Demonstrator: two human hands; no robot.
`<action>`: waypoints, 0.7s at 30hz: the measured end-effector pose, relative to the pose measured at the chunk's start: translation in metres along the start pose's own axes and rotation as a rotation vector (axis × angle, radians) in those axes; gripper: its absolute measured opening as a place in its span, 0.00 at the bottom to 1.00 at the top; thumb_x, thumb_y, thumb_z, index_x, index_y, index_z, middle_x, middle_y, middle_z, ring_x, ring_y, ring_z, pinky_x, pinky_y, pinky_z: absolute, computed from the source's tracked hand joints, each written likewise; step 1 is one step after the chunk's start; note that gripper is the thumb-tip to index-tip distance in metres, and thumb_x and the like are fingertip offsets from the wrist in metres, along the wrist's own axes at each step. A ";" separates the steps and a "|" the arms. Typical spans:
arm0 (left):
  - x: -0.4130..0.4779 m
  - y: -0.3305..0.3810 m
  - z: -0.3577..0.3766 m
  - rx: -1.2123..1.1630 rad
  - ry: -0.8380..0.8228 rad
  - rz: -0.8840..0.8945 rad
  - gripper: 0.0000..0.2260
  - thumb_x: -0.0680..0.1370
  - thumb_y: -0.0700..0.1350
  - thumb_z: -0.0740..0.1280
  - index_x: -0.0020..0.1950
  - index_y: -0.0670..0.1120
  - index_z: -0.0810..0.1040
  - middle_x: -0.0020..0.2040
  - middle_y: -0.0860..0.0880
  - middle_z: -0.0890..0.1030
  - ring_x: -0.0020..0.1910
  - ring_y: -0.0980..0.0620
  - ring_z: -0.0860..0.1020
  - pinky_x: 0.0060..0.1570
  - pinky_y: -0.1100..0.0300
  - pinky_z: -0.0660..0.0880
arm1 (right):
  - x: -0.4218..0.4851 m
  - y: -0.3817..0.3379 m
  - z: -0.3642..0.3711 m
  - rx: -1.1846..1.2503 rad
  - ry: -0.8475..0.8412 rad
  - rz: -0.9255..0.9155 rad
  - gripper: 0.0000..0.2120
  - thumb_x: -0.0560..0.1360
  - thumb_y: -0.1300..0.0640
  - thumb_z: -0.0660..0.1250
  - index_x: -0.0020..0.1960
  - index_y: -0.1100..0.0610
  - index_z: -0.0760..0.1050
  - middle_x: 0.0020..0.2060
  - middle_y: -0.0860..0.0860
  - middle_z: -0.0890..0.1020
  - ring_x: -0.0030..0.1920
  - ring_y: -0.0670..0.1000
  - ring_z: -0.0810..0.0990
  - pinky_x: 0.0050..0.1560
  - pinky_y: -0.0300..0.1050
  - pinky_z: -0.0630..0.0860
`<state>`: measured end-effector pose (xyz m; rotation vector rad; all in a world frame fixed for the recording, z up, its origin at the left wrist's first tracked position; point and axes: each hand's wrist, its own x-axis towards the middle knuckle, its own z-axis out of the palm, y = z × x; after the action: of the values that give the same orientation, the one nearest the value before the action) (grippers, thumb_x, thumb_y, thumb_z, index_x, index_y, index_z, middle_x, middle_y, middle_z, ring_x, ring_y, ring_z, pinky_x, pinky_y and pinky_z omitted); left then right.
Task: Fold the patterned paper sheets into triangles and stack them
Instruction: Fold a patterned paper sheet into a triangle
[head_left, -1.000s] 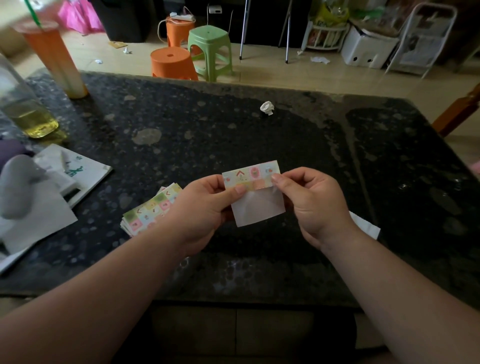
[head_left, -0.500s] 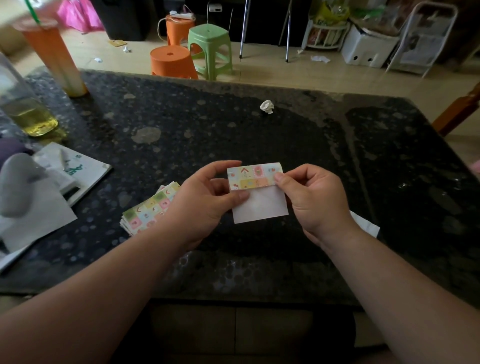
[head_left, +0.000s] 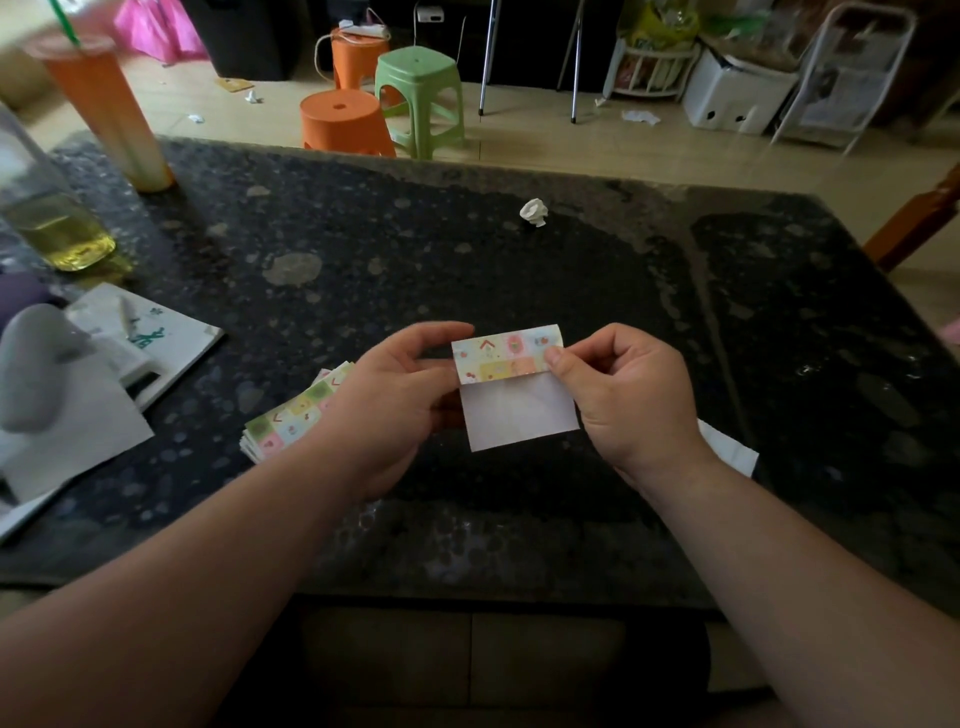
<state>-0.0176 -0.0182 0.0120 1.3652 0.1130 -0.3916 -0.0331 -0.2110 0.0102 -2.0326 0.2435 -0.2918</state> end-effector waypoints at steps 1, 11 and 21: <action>0.001 -0.001 0.000 0.006 0.015 0.013 0.12 0.81 0.34 0.65 0.61 0.47 0.74 0.51 0.43 0.87 0.52 0.42 0.85 0.53 0.43 0.81 | 0.000 0.000 0.000 0.004 0.001 -0.004 0.08 0.76 0.54 0.75 0.40 0.50 0.80 0.37 0.45 0.83 0.41 0.41 0.82 0.37 0.31 0.77; -0.001 0.001 -0.001 0.016 0.095 0.130 0.15 0.80 0.29 0.56 0.41 0.41 0.78 0.46 0.39 0.84 0.51 0.38 0.84 0.50 0.44 0.83 | -0.003 -0.002 0.001 -0.016 0.014 -0.037 0.07 0.77 0.55 0.75 0.41 0.50 0.79 0.37 0.43 0.82 0.42 0.38 0.81 0.38 0.28 0.76; 0.002 0.004 0.001 0.111 0.204 0.049 0.02 0.75 0.38 0.75 0.46 0.42 0.83 0.44 0.46 0.87 0.46 0.48 0.87 0.50 0.49 0.83 | -0.003 -0.003 0.003 -0.007 0.002 -0.024 0.08 0.77 0.54 0.75 0.40 0.49 0.79 0.37 0.44 0.83 0.42 0.39 0.82 0.37 0.29 0.77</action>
<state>-0.0141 -0.0189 0.0154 1.5126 0.2288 -0.2196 -0.0346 -0.2061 0.0112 -2.0431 0.2221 -0.3080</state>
